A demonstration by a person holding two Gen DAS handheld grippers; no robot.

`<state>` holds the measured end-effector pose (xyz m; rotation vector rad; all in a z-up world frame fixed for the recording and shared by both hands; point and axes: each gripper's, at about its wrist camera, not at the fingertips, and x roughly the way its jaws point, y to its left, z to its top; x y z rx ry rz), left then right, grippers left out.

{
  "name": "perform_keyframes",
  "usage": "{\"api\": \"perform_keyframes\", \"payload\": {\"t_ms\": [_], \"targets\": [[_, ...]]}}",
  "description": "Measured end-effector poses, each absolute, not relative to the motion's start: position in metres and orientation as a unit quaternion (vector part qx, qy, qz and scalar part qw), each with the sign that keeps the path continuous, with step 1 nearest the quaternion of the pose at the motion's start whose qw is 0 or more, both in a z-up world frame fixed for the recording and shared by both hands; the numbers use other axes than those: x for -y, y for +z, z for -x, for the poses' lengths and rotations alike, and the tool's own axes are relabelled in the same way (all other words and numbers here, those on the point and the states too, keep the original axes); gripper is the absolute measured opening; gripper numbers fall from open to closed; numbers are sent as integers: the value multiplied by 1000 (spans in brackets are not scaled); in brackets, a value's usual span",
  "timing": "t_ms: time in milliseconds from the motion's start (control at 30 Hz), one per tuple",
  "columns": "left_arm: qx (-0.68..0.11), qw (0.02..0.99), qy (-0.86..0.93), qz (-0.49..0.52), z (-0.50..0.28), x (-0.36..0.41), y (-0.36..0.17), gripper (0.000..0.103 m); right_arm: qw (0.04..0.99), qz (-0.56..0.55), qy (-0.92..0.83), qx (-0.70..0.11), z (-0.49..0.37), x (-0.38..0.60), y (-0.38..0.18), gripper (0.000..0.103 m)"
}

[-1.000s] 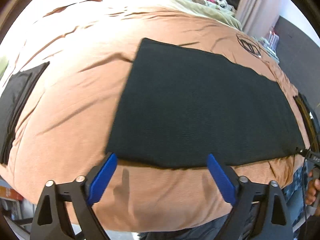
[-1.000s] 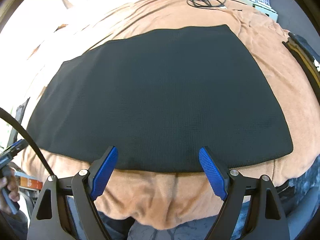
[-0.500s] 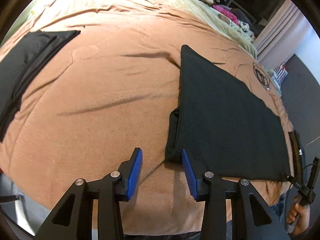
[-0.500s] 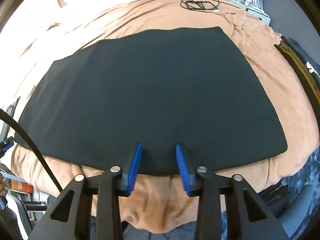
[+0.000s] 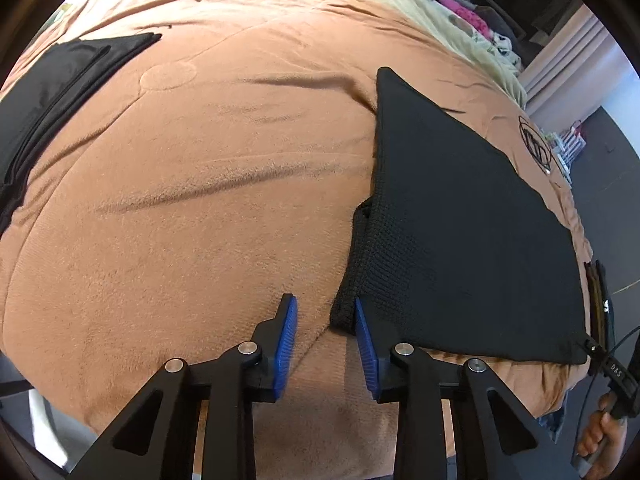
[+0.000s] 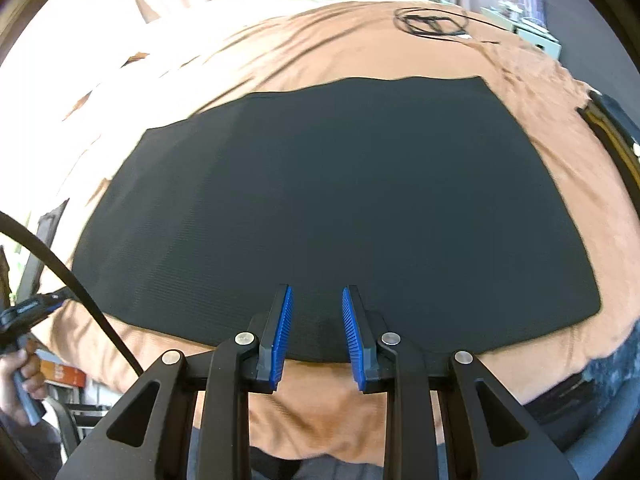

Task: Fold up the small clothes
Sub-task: 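Lower both grippers onto the shirt edge and close them on it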

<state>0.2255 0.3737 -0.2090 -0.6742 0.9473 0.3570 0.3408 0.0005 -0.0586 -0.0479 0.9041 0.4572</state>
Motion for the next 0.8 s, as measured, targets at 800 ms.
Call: {"api": "perform_keyframes", "payload": {"t_ms": [800], "targets": [[-417,785,120,442,-228,-380,-213,45,834,-5,304,-460,-377,-27,-84,23]]}}
